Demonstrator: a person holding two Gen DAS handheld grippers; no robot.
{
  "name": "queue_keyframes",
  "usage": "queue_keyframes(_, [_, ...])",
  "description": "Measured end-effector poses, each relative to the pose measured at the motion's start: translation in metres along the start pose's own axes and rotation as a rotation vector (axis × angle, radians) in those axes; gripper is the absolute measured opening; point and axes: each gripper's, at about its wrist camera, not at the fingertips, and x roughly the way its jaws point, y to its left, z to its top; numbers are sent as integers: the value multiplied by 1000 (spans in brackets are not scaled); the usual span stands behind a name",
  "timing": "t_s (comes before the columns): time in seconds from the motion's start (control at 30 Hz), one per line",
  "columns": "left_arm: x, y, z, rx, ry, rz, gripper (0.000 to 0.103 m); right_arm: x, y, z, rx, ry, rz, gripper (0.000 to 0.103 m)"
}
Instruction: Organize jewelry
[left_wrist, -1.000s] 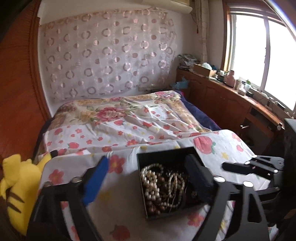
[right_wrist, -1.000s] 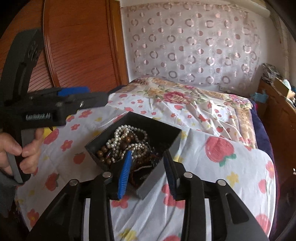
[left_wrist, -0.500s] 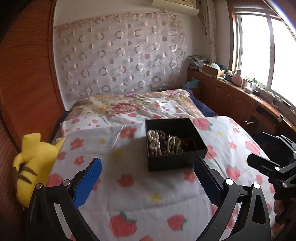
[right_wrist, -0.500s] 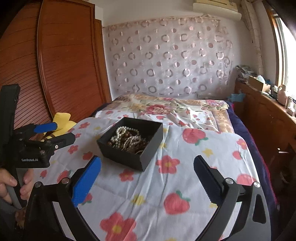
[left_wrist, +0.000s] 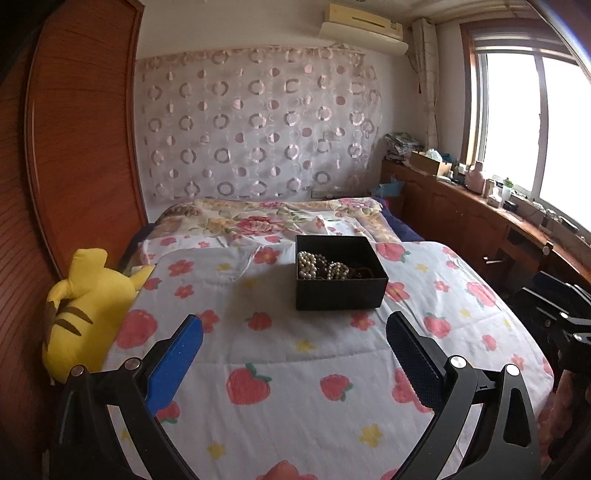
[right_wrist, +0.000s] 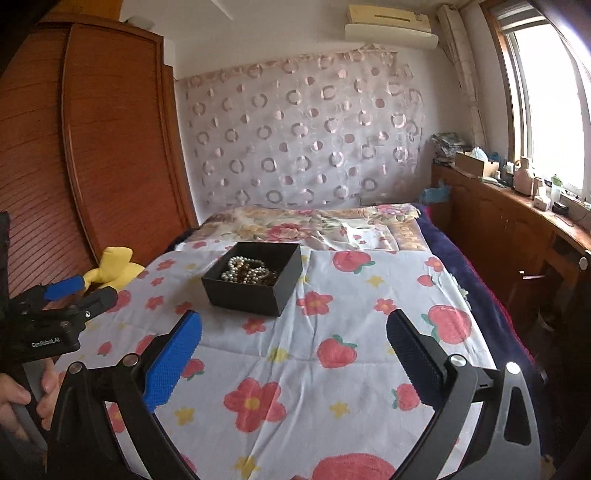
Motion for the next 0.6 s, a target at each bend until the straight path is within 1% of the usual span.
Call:
queue_keyframes(0.1, [-4, -2, 1, 11, -9, 5, 96, -5, -1, 0, 2, -15, -4, 101])
queue_keyframes(0.3, [-9, -5, 1, 20, -23, -1, 96, -5, 2, 2, -6, -19, -9, 101])
queue_keyframes(0.6, [-9, -8, 0, 21, -16, -6, 96, -5, 4, 1, -8, -21, -14, 101])
